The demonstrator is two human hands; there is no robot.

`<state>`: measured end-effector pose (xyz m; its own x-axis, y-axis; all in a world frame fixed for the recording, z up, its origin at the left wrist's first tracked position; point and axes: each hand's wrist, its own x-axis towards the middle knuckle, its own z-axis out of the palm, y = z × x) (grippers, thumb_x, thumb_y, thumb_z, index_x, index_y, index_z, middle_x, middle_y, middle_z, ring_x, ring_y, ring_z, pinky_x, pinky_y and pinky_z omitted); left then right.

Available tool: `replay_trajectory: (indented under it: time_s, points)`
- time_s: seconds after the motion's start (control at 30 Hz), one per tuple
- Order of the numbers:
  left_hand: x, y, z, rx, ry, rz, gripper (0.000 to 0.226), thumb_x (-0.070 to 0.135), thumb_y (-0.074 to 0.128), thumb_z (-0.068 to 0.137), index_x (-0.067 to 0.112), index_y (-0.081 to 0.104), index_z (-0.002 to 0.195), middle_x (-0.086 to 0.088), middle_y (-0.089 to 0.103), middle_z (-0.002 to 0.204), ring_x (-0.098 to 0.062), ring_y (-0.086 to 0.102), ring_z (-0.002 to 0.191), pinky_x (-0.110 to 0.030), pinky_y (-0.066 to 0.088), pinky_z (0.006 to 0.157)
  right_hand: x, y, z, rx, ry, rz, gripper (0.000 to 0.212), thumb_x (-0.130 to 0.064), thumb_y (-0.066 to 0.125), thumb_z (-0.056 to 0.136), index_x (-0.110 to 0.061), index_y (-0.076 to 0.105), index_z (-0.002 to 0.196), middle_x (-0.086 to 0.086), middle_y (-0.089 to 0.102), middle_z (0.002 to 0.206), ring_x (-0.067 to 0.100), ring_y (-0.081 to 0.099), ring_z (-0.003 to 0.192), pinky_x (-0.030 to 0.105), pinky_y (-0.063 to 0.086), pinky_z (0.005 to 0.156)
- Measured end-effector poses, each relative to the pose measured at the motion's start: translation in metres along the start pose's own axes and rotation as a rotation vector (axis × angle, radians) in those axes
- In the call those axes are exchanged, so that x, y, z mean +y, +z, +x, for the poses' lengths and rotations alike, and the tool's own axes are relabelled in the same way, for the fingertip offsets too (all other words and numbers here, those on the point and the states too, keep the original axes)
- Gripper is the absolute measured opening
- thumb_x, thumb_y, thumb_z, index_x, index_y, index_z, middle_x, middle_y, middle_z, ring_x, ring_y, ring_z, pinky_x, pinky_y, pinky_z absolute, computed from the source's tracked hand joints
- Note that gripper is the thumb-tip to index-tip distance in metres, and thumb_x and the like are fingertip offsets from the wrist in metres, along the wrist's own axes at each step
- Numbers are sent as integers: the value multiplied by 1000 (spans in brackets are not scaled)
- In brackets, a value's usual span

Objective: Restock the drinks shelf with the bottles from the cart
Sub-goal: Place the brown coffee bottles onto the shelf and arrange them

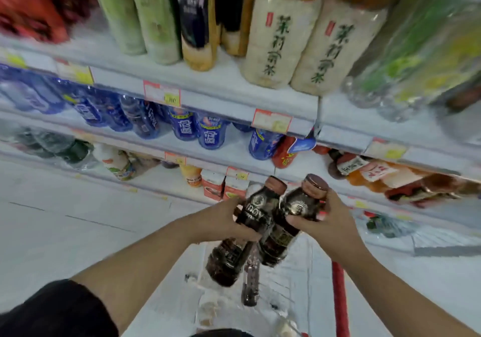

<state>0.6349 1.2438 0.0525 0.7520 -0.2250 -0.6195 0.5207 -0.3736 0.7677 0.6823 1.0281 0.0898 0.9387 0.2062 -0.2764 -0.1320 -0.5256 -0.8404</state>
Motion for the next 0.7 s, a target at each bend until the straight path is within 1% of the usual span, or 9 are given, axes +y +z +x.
replay_trajectory:
  time_s: [0.1, 0.17, 0.2, 0.27, 0.43, 0.5, 0.57, 0.63, 0.7]
  points:
    - [73, -18, -28, 44, 153, 81, 72, 52, 80, 56, 32, 47, 117, 9, 62, 105, -7, 62, 94, -32, 51, 91, -56, -48, -19, 122, -100, 66, 57, -8, 83, 63, -36, 54, 103, -18, 62, 100, -3, 60, 92, 5, 45, 69]
    - [123, -26, -47, 65, 280, 114, 63, 44, 80, 64, 31, 48, 117, 13, 61, 101, -3, 60, 90, -24, 50, 86, -90, -78, -31, 196, -160, 107, 53, -16, 83, 64, -37, 57, 106, -16, 66, 103, 4, 61, 97, 17, 48, 79]
    - [147, -28, -57, 78, 342, 134, 58, 40, 80, 68, 32, 47, 116, 17, 60, 98, 2, 59, 86, -16, 48, 79, -106, -91, -37, 240, -193, 139, 54, -18, 83, 65, -36, 58, 109, -18, 67, 102, 1, 63, 93, 22, 49, 77]
    - [191, -28, -72, 117, 460, 163, 53, 36, 78, 72, 36, 46, 113, 19, 59, 97, 8, 57, 82, -9, 46, 71, -134, -118, -50, 336, -291, 209, 53, -16, 81, 66, -31, 60, 112, -15, 70, 95, -2, 66, 81, 20, 50, 67]
    - [282, -9, -94, 216, 716, 190, 64, 50, 80, 60, 45, 45, 113, 19, 64, 103, 0, 62, 91, -27, 50, 87, -189, -180, -80, 532, -526, 258, 47, -16, 78, 68, -40, 58, 102, -19, 70, 93, -3, 65, 87, 8, 49, 68]
    - [313, 2, -100, 251, 810, 182, 55, 40, 80, 66, 46, 45, 108, 20, 63, 102, 5, 61, 86, -20, 48, 81, -202, -206, -86, 561, -608, 272, 49, -21, 76, 67, -39, 57, 108, -13, 69, 102, 1, 65, 94, 14, 51, 75]
    - [342, 14, -106, 299, 884, 209, 55, 37, 77, 71, 48, 40, 110, 28, 57, 99, 11, 57, 84, -6, 43, 72, -210, -231, -87, 579, -701, 298, 51, -14, 76, 69, -32, 57, 112, -10, 69, 106, 4, 65, 98, 16, 49, 79]
    - [366, 25, -106, 353, 937, 211, 58, 34, 76, 74, 46, 38, 116, 26, 54, 107, 8, 55, 96, -8, 42, 76, -218, -255, -85, 599, -778, 288, 52, -6, 75, 71, -25, 56, 115, -9, 69, 105, 5, 64, 99, 15, 48, 80]
    - [386, 35, -102, 429, 1000, 184, 63, 30, 78, 73, 39, 42, 124, 17, 56, 119, 1, 54, 108, -19, 43, 89, -224, -276, -80, 603, -850, 276, 53, -2, 75, 72, -19, 54, 119, -6, 67, 106, 6, 63, 100, 14, 48, 82]
